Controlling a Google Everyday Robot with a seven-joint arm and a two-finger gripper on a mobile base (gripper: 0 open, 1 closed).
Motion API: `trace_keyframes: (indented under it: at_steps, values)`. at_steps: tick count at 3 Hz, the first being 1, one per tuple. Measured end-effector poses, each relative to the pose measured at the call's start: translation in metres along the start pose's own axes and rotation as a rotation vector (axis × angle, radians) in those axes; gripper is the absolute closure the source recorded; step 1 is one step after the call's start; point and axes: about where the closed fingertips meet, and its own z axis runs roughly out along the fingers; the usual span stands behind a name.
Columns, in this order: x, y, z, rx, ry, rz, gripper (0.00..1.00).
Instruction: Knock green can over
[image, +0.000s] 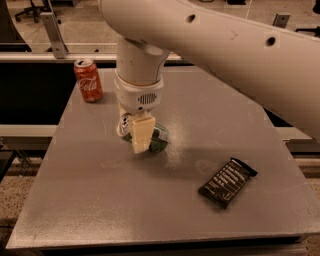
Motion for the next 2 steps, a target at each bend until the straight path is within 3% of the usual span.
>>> trace_keyframes:
  at_steps: [1,2]
  values:
    - [-0.0039,0.0058,0.0107,-0.041,0.002,-0.027,0.00]
    - [-0.0039,0.0058,0.0107,-0.041,0.002,-0.027,0.00]
